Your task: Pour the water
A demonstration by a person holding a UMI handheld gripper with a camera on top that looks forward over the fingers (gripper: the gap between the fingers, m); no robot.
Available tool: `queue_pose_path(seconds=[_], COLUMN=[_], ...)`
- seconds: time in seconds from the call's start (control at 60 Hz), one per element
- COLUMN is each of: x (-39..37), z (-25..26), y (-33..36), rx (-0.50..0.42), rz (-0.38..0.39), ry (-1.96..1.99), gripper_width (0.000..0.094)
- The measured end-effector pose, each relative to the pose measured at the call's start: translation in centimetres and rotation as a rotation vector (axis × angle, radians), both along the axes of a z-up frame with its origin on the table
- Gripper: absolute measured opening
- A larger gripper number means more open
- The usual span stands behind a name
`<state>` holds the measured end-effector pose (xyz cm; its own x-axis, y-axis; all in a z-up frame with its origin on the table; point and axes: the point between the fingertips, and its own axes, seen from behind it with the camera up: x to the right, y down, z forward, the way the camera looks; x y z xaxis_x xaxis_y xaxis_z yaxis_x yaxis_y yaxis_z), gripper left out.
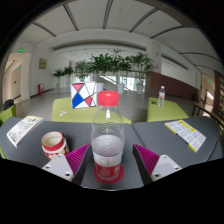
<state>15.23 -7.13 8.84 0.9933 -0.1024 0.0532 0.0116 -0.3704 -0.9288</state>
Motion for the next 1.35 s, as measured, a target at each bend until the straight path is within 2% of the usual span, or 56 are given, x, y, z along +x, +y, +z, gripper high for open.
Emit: queue_pose_path(seconds=[0.233, 0.567, 0.8, 1.05, 1.35], x=[-1.6, -5.3, -7.9, -9.7, -11.1], z=[4.3, 9.7, 13.9, 16.2, 16.5], y=[-7.4, -25.3, -35.3, -42.0, -45.2], rx=[-0.022, -0.082, -0.043, -0.013, 0.007], rz=[0.001, -0.007, -0.01, -0.03, -0.02], ry=[0.023, 0.01, -0.004, -0.023, -0.041], gripper_width=[0.0855, 0.0852, 0.0855, 0.0854, 0.0853])
